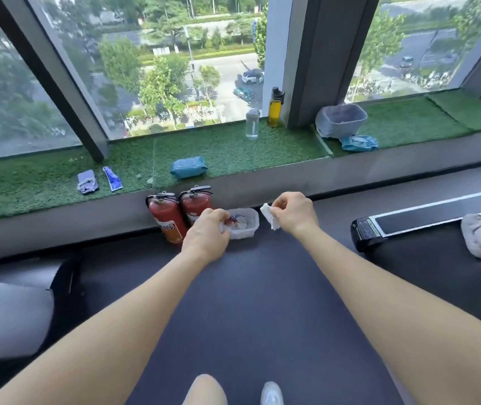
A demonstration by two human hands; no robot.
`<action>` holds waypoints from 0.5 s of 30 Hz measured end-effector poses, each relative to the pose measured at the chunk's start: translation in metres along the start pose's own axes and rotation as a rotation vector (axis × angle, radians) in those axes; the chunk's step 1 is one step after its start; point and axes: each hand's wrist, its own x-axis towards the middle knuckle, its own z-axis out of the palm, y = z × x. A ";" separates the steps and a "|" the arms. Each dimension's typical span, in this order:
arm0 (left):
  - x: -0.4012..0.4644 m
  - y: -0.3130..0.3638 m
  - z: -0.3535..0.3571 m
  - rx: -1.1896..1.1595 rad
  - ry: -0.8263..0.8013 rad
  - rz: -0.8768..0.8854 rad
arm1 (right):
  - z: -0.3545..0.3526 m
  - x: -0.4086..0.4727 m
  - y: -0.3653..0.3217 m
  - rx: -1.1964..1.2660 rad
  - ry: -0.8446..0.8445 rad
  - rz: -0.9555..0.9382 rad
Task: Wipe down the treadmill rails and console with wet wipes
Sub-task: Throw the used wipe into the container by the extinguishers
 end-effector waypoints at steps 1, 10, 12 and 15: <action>0.018 0.000 0.001 -0.002 0.003 -0.015 | 0.003 0.019 -0.002 -0.013 -0.014 -0.005; 0.199 -0.025 0.006 -0.035 -0.042 -0.090 | 0.058 0.193 -0.020 -0.012 -0.070 0.019; 0.244 -0.031 0.006 -0.042 -0.085 -0.102 | 0.073 0.236 -0.028 -0.033 -0.082 0.044; 0.306 -0.043 0.006 -0.037 -0.115 -0.112 | 0.095 0.293 -0.039 -0.031 -0.107 0.053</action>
